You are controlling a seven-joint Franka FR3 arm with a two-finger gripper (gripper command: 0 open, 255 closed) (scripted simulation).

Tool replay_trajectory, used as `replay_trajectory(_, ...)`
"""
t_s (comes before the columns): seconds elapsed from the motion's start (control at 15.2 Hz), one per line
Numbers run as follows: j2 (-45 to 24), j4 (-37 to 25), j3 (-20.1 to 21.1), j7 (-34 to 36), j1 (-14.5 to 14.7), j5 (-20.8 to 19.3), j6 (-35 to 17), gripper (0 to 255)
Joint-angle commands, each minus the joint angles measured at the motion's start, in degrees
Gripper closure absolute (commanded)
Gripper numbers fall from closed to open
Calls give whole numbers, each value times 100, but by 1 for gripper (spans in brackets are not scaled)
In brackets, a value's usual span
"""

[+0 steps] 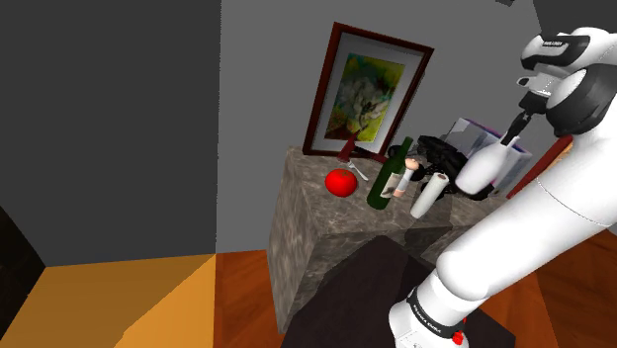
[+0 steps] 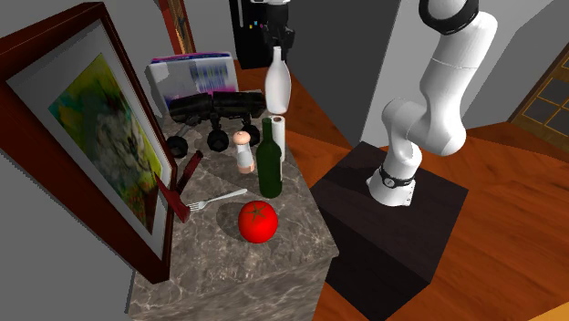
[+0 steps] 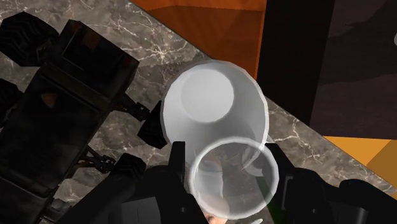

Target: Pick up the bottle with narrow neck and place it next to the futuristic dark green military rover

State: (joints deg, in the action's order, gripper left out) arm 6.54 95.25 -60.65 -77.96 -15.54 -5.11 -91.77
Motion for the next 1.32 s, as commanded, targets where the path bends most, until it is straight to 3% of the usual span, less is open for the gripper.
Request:
replay_trajectory(0.0, 74, 198, 33, 49, -5, -63, -162, 255)
replay_trajectory(1.25, 134, 1695, -38, 105, -54, -152, -1627, 255)
